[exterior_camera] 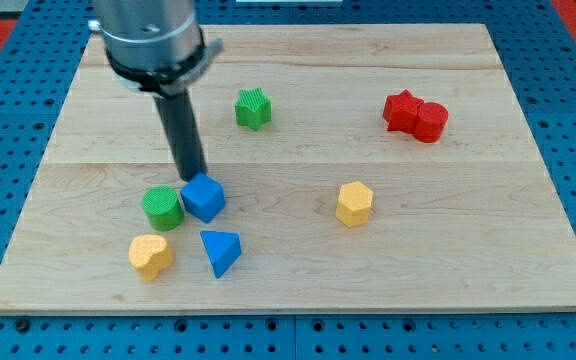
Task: Move the blue cube into the blue triangle
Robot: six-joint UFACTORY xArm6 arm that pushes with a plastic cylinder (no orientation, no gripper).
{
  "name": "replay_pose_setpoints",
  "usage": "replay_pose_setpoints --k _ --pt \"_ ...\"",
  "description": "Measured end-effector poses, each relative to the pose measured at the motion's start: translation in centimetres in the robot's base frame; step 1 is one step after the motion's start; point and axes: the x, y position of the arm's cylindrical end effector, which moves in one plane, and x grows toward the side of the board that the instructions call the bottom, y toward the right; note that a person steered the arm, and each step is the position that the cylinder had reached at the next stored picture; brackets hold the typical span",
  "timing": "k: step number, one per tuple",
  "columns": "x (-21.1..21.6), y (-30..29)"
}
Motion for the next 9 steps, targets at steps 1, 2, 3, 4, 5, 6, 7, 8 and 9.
replay_pose_setpoints --k 1,2,3,4,5,6,7,8,9 --pt "2.4 3.1" --pt "3.5 4.7" --pt "3.5 4.7" --pt "3.5 4.7" --pt "3.5 4.6" --pt "3.5 3.6" --pt "3.5 3.2" --pt "3.5 3.1" --pt "4.1 4.1"
